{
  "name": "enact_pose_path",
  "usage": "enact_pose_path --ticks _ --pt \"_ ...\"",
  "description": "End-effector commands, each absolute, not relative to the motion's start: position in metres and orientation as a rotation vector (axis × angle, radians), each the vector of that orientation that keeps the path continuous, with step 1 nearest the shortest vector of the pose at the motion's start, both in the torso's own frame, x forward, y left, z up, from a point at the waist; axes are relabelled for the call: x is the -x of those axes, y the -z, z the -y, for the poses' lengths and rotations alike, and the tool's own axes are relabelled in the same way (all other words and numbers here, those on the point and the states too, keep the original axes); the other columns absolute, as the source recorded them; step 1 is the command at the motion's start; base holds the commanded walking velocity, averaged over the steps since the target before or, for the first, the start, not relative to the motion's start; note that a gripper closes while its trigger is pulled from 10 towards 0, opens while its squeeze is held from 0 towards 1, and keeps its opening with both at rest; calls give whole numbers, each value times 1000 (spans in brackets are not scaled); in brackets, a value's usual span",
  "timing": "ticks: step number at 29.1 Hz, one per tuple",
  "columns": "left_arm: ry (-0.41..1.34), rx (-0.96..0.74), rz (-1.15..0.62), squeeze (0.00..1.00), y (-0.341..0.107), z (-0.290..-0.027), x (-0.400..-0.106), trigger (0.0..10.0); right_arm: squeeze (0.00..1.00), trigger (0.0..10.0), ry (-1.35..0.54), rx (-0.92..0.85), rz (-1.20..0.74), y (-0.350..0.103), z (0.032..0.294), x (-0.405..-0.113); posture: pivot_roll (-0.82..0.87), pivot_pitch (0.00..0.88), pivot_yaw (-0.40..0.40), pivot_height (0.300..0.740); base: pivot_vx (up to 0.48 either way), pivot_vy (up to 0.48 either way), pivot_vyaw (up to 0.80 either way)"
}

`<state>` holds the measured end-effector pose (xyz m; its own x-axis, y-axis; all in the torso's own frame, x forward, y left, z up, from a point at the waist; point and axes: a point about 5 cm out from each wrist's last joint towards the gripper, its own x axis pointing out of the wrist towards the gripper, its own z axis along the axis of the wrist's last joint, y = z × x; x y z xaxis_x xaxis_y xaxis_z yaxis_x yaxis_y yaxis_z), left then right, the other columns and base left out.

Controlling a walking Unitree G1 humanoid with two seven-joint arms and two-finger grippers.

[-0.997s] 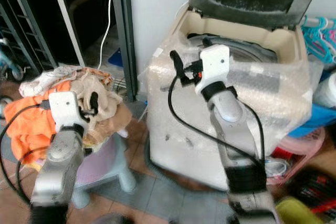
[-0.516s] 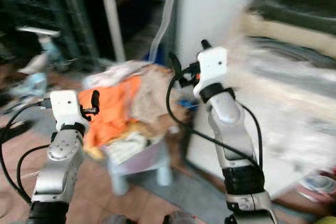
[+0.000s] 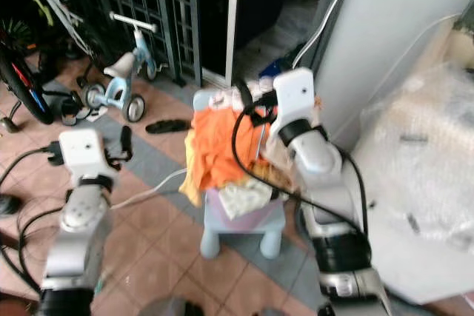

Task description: Clothes washing

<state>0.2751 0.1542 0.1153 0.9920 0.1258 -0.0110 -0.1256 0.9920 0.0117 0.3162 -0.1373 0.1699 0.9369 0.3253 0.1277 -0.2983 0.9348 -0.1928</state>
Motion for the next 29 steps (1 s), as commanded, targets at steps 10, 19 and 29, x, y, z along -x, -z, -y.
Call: enact_pose_path --ticks 10,19,29 --pt "-123 -15 -3 0 -116 -156 -275 10000 0 10000 -315 193 117 -162 137 -317 -36 0 -15 740 416 0 0" --pt "-131 -8 -15 0 -114 -155 -274 10000 0 10000 -373 217 65 -153 132 -317 -34 0 -16 740 363 0 0" --pt "-132 -13 -30 0 -112 -154 -273 10000 0 10000 -435 315 -125 -124 132 -317 -24 0 -26 740 0 0 0"
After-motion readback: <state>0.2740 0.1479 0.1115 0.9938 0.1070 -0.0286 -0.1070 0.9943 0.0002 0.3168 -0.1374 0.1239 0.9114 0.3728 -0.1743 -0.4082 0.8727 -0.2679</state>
